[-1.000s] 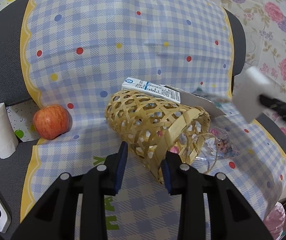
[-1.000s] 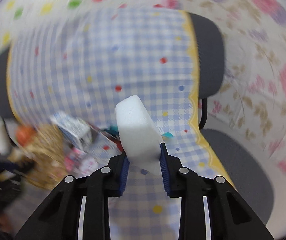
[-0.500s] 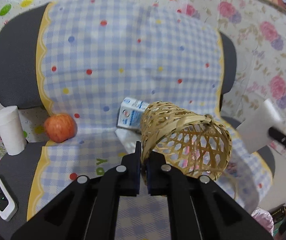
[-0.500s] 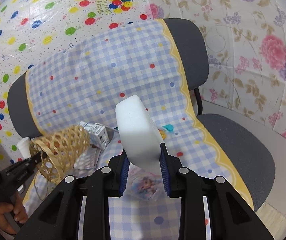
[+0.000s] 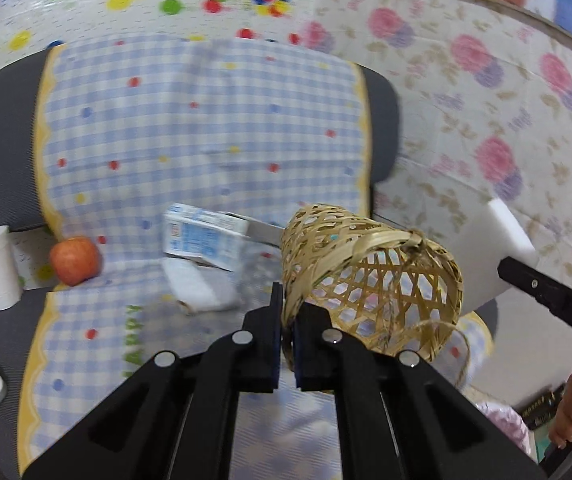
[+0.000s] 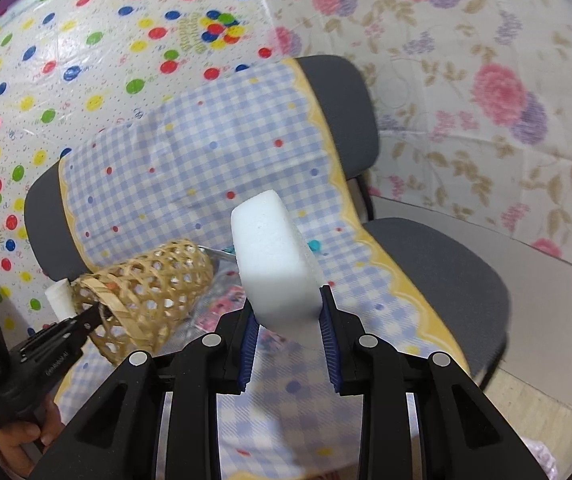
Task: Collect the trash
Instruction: 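Carry the foam block and bamboo cup over the bin and open both tools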
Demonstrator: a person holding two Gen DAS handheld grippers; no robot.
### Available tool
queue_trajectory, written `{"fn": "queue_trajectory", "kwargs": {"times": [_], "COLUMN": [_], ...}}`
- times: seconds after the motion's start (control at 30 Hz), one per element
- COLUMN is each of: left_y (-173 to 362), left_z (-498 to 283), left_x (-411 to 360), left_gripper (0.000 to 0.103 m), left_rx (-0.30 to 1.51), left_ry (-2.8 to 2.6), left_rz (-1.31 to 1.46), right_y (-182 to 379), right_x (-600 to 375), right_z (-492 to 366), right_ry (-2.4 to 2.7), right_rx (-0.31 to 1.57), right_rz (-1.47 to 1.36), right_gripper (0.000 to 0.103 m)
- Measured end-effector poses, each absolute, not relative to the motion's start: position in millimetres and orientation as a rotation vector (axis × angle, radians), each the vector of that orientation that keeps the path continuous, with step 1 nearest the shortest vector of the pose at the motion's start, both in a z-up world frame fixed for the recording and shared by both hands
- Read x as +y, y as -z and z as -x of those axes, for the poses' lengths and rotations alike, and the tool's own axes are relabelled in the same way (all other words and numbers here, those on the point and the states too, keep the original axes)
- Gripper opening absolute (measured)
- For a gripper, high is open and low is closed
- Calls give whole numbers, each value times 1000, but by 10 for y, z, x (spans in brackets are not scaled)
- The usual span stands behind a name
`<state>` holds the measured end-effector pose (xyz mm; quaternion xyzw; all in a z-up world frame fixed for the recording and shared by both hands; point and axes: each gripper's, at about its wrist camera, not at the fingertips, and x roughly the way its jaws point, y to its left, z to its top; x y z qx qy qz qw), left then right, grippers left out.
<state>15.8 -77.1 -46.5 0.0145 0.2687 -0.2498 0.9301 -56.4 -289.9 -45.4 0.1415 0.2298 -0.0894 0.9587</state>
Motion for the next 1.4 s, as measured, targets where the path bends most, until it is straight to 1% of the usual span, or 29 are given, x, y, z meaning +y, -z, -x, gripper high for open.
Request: {"fn": "queue_trajectory", "kwargs": {"times": [0.5, 0.93, 1.2, 1.33, 1.4], "left_y": [690, 953, 1191, 1242, 1271], "left_z": [731, 1462, 1655, 1682, 1708], "left_x": [-1849, -2638, -2941, -3044, -3092], "left_gripper": [2, 3, 3, 3, 6], "left_rx": [566, 594, 672, 708, 720], "left_ry": [874, 1111, 1181, 1208, 1228], "left_rz": [-183, -322, -397, -401, -409], "right_y": [552, 920, 1136, 1231, 1268], "right_x": [-3352, -3705, -3872, -3968, -4023], "right_z": [1876, 2919, 3141, 3175, 3192], "right_ry": [470, 708, 754, 757, 752], "right_rx": [473, 534, 563, 566, 565], "right_rz": [-309, -426, -496, -527, -550], "right_gripper": [31, 33, 34, 38, 41]}}
